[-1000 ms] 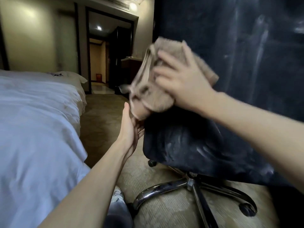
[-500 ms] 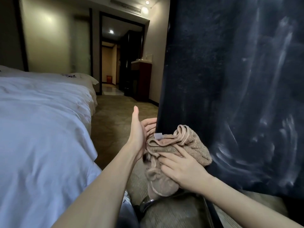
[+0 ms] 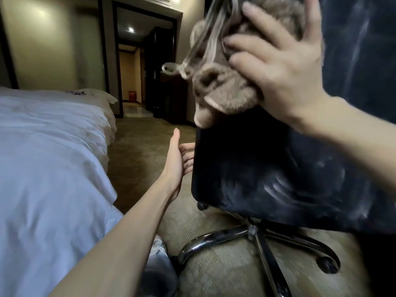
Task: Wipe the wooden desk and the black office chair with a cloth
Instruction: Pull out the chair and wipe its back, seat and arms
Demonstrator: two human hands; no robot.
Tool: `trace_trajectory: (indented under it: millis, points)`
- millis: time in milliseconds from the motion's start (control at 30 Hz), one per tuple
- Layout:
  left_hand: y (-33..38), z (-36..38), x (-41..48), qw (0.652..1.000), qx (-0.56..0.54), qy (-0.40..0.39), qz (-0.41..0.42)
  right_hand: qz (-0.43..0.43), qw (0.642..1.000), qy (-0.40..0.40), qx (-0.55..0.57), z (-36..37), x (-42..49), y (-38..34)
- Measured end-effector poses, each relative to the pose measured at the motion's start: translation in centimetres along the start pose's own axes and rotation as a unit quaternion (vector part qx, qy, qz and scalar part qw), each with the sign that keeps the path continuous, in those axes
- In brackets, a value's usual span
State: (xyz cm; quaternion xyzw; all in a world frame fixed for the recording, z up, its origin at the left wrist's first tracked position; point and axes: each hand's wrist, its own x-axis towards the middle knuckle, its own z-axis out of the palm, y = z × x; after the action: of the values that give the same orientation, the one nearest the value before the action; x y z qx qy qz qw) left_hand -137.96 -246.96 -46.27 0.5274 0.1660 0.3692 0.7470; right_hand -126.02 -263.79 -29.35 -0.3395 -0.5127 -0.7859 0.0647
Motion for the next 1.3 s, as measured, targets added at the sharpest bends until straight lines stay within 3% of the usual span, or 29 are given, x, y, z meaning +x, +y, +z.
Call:
trace_trajectory:
  millis: [167,367,433,533,633,733,800,933,1000,1067,1167,1233,1300]
  points:
    - [0.1,0.1,0.0,1.0,-0.009,0.008,0.001,0.051,0.993,-0.082,0.071,0.7,-2.1,-2.1]
    - [0.3,-0.2,-0.7,0.997,-0.016,-0.075,-0.018,0.074,0.966,-0.143,0.203,-0.9,-11.0,-13.3]
    - [0.3,-0.3,-0.5,0.997,-0.004,-0.068,-0.023,0.073,0.955,-0.164,0.236,-2.0,-13.6,-16.8]
    - [-0.2,-0.6,0.0,1.0,0.012,-0.024,-0.005,0.027,0.94,-0.195,0.277,-3.6,-17.0,-20.2]
    - [-0.6,-0.9,0.4,0.995,0.09,-0.032,0.023,-0.074,0.932,-0.218,0.28,-4.5,-19.2,-21.2]
    - [-1.0,-1.2,0.8,0.98,0.182,-0.043,0.066,-0.169,0.918,-0.223,0.281,-4.7,-19.3,-19.9]
    - [-1.9,-1.5,1.1,0.974,0.201,-0.033,0.099,-0.183,0.911,-0.211,0.302,-4.5,-17.9,-18.6]
    - [-2.9,-2.2,1.9,0.942,0.317,0.026,0.104,-0.067,0.942,-0.138,0.299,-3.7,-12.5,-14.5]
    - [-2.8,-2.1,2.1,0.923,0.368,0.06,0.098,0.01,0.951,-0.148,0.271,-2.7,-8.8,-10.7]
    - [-2.8,-2.1,2.0,0.901,0.405,0.102,0.116,0.016,0.977,-0.083,0.195,-1.7,-4.8,-6.4]
    - [-3.1,-2.3,2.5,0.924,0.351,0.095,0.119,-0.009,0.999,0.005,0.049,-0.4,0.2,0.2]
    - [-3.2,-2.4,3.1,0.942,0.312,0.083,0.094,0.01,0.999,-0.035,-0.023,0.6,2.8,3.5]
    - [-3.0,-2.6,3.6,0.949,0.292,0.084,0.085,0.049,0.982,-0.176,-0.042,1.1,5.0,5.3]
